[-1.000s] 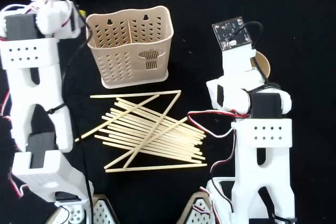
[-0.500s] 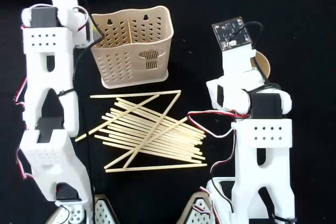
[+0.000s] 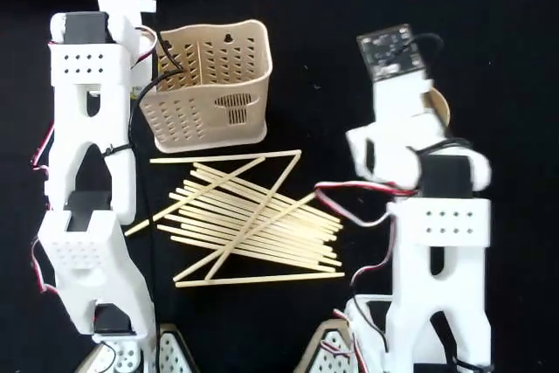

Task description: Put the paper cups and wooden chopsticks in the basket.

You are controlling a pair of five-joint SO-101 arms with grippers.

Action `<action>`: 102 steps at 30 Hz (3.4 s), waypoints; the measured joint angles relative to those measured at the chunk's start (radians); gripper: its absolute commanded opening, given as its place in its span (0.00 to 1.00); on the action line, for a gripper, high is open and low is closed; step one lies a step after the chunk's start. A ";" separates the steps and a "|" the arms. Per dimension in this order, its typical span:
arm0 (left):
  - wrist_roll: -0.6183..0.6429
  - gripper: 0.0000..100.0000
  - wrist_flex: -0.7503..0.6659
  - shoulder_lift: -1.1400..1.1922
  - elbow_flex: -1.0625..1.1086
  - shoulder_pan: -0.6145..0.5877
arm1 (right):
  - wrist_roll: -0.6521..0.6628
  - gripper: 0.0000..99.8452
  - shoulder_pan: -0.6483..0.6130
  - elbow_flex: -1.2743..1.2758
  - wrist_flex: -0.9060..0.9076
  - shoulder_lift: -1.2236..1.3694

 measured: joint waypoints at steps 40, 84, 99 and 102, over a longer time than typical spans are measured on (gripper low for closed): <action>-0.020 0.03 0.000 -0.009 0.058 0.000 | 0.381 0.22 0.031 0.023 -0.094 0.140; -0.020 0.03 -0.005 -0.018 0.098 0.000 | 0.083 0.01 -0.199 -0.488 -0.058 0.080; 0.020 0.03 -0.005 -0.017 0.098 0.021 | -0.018 0.01 -0.457 -0.629 -0.147 0.307; 0.023 0.03 -0.005 -0.017 0.098 0.032 | -0.018 0.01 -0.496 -0.663 -0.147 0.339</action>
